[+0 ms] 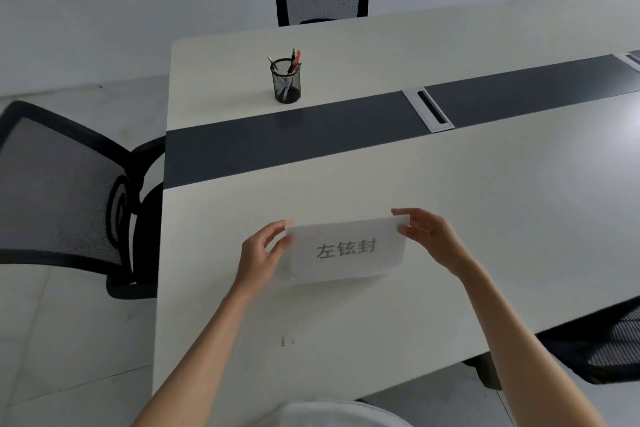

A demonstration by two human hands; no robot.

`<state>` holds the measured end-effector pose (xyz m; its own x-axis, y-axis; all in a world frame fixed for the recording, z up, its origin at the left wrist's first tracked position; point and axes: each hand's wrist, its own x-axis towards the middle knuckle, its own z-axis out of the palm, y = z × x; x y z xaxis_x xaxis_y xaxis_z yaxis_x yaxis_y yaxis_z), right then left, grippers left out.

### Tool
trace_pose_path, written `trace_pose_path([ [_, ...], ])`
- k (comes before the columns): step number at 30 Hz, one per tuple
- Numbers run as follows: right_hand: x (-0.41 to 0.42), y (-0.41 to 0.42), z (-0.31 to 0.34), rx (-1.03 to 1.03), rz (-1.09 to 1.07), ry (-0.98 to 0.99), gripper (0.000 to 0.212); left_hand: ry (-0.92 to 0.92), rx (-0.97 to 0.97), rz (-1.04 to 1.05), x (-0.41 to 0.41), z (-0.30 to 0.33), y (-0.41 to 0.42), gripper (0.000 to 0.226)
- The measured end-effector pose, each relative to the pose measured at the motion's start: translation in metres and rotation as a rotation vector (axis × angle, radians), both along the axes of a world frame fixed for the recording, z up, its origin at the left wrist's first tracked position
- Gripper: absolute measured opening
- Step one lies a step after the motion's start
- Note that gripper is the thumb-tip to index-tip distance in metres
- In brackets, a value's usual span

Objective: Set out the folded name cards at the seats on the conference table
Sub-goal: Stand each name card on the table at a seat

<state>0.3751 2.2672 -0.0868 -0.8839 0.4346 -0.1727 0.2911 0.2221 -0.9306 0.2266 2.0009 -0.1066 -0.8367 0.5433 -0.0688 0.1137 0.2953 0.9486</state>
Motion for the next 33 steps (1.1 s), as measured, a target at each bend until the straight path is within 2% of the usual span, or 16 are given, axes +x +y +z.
trace_pose_path([
  [4,-0.003,0.001,0.016,0.009,-0.029,0.039,0.029,0.069,0.029,0.021,-0.005,0.018,0.002,0.018],
  [9,-0.022,0.001,0.064,0.121,0.001,0.126,0.029,0.097,0.153,0.078,-0.03,0.058,0.01,0.023],
  [15,-0.072,-0.023,0.092,0.269,-0.096,0.193,0.015,0.152,0.174,0.149,-0.103,0.087,0.032,0.029],
  [21,-0.136,-0.073,0.074,0.226,-0.385,0.174,0.009,0.153,0.089,0.107,-0.201,0.093,0.06,0.03],
  [27,-0.212,-0.157,0.026,0.252,-0.723,0.154,0.015,0.095,0.029,0.03,-0.274,0.038,0.064,0.015],
  [29,-0.235,-0.177,0.006,0.222,-0.802,0.147,0.017,0.079,-0.025,-0.036,-0.293,0.022,0.058,0.024],
  [33,-0.266,-0.193,-0.029,0.142,-0.908,0.048,0.02,-0.015,-0.127,-0.154,-0.315,-0.006,0.045,0.057],
])
